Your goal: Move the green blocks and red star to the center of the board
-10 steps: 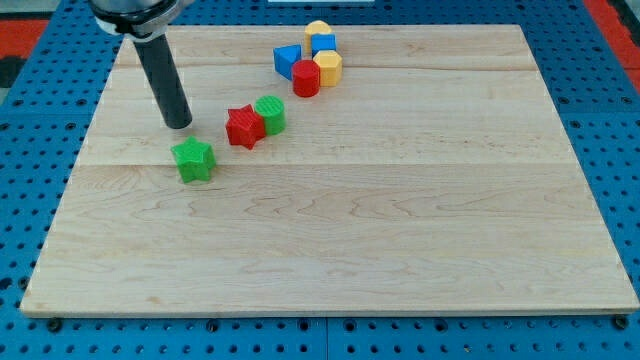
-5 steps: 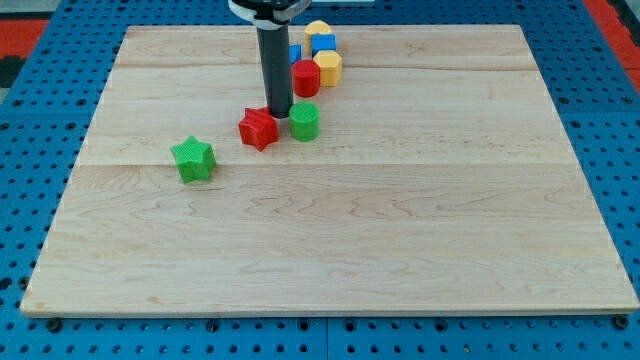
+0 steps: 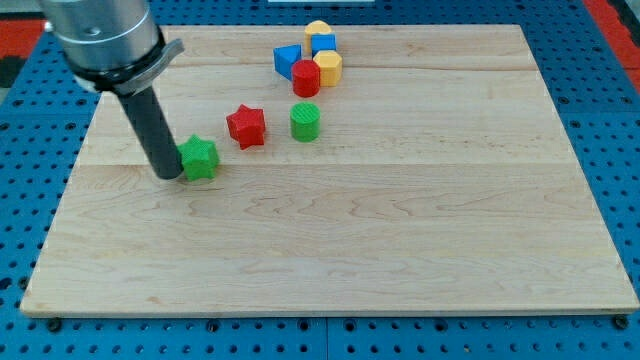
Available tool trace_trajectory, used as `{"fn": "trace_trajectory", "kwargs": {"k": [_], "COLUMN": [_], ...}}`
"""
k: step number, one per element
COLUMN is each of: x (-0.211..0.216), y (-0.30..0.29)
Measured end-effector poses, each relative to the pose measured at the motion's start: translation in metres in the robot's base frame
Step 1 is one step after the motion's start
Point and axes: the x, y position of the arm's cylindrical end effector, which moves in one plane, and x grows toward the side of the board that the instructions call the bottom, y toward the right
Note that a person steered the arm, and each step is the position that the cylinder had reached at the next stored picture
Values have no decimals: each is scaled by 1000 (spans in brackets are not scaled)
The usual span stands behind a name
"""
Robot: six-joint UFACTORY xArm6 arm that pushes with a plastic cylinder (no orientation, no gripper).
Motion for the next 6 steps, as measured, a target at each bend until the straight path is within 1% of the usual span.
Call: {"fn": "trace_trajectory", "kwargs": {"k": [1, 3, 6], "x": [-2, -4, -4], "y": [-2, 96, 102]}}
